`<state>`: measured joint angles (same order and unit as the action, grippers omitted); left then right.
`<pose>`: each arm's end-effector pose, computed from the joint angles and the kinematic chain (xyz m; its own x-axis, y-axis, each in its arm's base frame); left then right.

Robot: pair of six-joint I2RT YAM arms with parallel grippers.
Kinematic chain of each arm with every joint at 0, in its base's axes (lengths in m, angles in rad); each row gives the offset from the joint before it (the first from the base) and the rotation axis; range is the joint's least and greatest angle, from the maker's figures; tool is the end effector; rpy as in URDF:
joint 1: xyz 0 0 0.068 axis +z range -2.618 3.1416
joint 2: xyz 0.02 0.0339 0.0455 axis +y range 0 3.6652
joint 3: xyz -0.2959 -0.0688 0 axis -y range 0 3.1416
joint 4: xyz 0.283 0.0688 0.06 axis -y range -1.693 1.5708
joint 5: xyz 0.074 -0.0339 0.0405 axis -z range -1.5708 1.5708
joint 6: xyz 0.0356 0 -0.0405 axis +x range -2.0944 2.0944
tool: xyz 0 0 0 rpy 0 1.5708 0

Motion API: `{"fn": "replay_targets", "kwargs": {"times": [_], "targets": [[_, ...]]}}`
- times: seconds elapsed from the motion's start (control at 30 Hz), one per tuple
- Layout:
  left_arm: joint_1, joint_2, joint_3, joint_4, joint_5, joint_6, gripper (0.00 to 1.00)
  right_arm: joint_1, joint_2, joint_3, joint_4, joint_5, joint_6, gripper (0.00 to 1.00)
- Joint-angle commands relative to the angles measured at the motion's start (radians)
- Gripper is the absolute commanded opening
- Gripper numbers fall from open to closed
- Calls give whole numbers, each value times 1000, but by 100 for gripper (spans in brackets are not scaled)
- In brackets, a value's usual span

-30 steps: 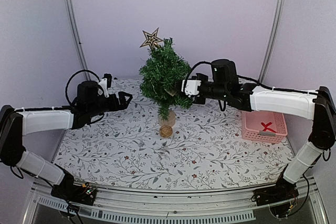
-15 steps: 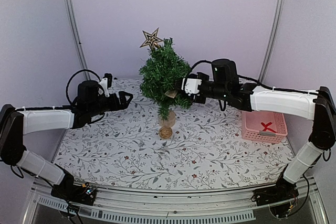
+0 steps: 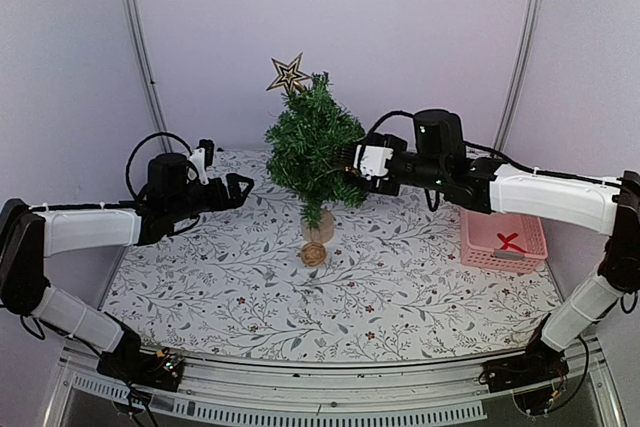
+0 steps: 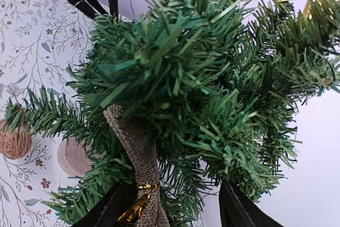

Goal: Decorate the small christmas tree

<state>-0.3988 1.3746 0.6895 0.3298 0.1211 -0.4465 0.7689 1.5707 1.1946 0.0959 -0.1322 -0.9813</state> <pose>0.2950 -0.1290 0.2331 -0.5007 -0.2542 -0.8275 0.3034 0.8438 -0.4427 0.2916 0.2886 0.3310 0.5381 -0.6259 -0.5646 -0.5990 0.1872 -0.7785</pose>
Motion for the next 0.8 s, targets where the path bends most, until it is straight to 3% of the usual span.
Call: {"fn": "replay_targets", "kwargs": {"times": [0.0, 0.33, 0.5, 0.57, 0.77], "targets": [[3, -6, 0, 28, 11, -4, 99, -7, -60, -33, -26, 9, 25, 63], [3, 31, -2, 29, 66, -49, 99, -6, -233, -133, -66, -14, 199, 73], [2, 78, -11, 66, 112, -127, 95, -84, -260, -144, -155, 33, 562, 77], [0, 101, -11, 83, 135, -163, 92, -156, -250, -136, -196, -6, 765, 79], [-27, 211, 2, 161, 222, -230, 79, -335, -188, -133, -222, -199, 1109, 78]]}}
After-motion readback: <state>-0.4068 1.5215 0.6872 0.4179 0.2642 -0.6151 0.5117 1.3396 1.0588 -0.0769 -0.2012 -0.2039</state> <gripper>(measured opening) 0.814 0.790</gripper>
